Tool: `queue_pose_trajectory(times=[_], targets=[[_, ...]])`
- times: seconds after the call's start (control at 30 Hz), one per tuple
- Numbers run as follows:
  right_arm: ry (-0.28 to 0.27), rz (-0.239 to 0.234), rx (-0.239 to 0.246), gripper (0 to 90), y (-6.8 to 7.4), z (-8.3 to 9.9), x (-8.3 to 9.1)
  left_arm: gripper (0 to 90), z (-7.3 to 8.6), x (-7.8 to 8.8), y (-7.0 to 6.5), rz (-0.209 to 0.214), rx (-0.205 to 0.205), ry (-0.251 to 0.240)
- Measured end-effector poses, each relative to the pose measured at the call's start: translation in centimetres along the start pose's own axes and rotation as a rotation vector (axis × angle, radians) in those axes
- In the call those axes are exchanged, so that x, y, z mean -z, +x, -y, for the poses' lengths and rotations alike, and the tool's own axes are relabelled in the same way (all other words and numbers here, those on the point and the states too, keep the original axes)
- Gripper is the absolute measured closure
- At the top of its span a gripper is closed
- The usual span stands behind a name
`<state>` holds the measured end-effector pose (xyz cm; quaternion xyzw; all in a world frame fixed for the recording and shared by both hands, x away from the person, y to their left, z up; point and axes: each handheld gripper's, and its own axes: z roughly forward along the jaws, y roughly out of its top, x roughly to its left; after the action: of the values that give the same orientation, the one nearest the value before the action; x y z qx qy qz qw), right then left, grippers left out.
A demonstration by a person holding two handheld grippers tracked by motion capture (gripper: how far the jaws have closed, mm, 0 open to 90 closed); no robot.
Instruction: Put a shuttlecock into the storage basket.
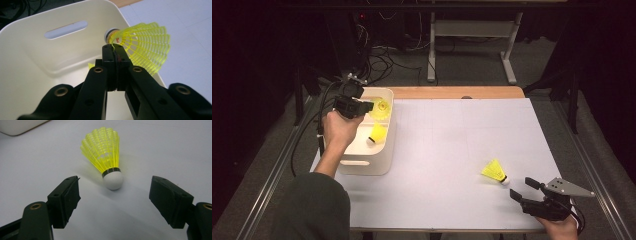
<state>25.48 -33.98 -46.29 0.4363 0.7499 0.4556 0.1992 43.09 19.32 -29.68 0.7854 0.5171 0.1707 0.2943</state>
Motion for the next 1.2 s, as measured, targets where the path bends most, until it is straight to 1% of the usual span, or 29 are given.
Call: queue_pose_trajectory(times=[0.1,0.27,0.5,0.67,0.93,1.2], targets=[[0.0,0.0,0.001,24.8,0.0,0.0,0.0,89.5,0.2,-0.3,0.2,-0.017,0.001,0.01],[0.0,-0.001,0.0,24.8,0.0,0.0,0.0,89.5,0.5,-0.8,0.7,-0.027,0.01,0.02],[0.001,0.0,0.001,24.8,0.0,0.0,0.0,89.5,1.0,-1.3,1.7,-0.034,0.046,0.031],[0.001,0.0,-0.001,24.8,0.0,0.0,0.0,89.5,1.2,-1.6,2.2,-0.038,0.059,0.038],[0.002,0.0,0.0,24.8,0.0,0.0,0.0,89.5,1.3,-1.9,2.4,-0.049,0.062,0.046],[0.001,0.0,0.002,24.8,0.0,0.0,0.0,89.4,1.6,-2.3,2.8,-0.054,0.077,0.058]])
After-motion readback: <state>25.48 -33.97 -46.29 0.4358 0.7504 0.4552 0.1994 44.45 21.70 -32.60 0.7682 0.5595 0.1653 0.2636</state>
